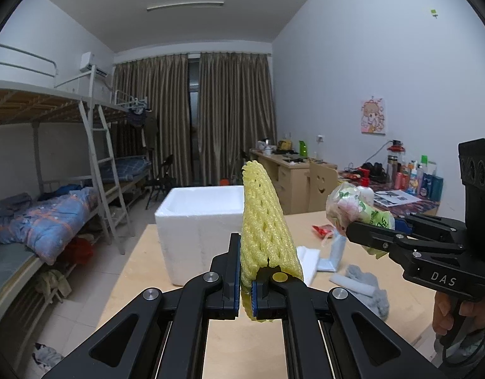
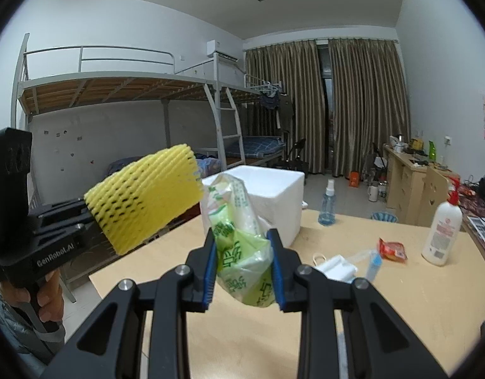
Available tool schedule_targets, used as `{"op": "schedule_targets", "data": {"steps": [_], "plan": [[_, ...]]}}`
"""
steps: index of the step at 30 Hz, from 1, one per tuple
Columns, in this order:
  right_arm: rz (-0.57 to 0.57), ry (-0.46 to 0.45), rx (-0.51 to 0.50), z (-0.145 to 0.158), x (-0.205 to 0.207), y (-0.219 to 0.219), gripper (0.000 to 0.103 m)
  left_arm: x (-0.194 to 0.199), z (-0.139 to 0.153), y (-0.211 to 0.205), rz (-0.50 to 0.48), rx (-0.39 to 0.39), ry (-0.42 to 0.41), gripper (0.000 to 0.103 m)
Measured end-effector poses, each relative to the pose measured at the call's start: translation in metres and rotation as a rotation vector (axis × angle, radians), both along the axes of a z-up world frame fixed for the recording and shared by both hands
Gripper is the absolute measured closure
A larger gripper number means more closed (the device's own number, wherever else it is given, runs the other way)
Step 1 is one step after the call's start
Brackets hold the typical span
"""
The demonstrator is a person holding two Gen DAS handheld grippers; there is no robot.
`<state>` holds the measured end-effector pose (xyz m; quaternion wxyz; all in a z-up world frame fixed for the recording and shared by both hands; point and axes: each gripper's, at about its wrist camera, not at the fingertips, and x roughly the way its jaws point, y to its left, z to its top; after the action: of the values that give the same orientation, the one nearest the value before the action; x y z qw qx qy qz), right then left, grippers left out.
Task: Organize soft objects
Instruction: 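Carry the mesh and the bag in both tools over the white foam box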
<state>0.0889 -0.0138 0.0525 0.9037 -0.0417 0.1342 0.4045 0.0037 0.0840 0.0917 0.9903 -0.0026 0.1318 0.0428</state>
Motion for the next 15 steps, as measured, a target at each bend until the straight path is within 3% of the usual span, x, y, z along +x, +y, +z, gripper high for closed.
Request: {"op": "schedule_targets", "data": {"steps": [15], "plan": [[0.042,-0.023,-0.052,0.041,0.045,0.049,0.069,0.061,0.029,0.041,0.050,-0.002,0.025,0.098]]}}
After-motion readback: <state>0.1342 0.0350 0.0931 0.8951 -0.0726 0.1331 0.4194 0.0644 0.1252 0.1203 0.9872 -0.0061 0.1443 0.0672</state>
